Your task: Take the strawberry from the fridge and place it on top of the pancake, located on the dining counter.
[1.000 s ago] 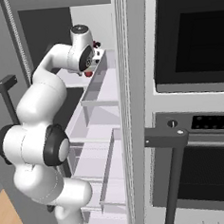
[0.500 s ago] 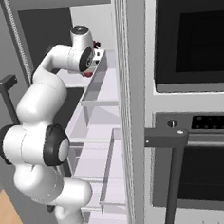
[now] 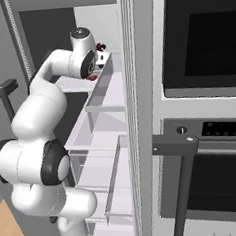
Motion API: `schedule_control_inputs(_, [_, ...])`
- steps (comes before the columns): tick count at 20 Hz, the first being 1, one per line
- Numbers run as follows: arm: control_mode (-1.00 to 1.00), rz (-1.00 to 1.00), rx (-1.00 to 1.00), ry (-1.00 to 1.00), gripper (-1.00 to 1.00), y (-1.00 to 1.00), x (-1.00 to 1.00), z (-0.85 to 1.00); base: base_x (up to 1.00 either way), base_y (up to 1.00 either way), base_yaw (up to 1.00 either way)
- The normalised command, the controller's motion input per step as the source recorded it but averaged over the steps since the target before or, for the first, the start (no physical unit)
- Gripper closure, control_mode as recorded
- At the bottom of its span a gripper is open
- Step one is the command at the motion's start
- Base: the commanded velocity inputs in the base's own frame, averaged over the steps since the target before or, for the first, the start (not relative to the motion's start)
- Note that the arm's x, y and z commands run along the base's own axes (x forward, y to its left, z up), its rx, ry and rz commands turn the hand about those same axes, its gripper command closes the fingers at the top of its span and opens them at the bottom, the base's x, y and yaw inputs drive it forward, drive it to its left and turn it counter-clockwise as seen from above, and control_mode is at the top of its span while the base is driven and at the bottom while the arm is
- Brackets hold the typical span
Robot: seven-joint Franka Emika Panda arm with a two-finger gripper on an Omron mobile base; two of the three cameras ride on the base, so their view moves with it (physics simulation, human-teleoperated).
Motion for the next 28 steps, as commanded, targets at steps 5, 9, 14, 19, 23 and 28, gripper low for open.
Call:
schedule_control_inputs(5, [-1.0, -0.02, 0.0, -0.18, 1.0, 0.0, -0.57, 0.08, 0.0, 0.0, 0.0])
schedule_control_inputs(9, [-1.0, -0.01, 0.02, 0.0, 1.0, 0.0, -0.69, 0.29, 0.0, 0.0, 0.0])
schedule_control_inputs(14, [-1.0, -0.06, 0.01, -0.02, 1.0, 0.0, -1.0, 0.01, 0.0, 0.0, 0.0])
schedule_control_inputs(19, [-1.0, -0.08, 0.0, 0.0, 1.0, 0.04, -0.99, 0.03, 0.0, 0.0, 0.0])
schedule_control_inputs(23, [-1.0, -0.06, 0.0, -0.05, 1.0, 0.0, -1.0, 0.04, 0.0, 0.0, 0.0])
schedule_control_inputs(28, [-1.0, -0.02, 0.0, -0.01, 1.0, 0.14, -0.97, 0.01, 0.0, 0.0, 0.0])
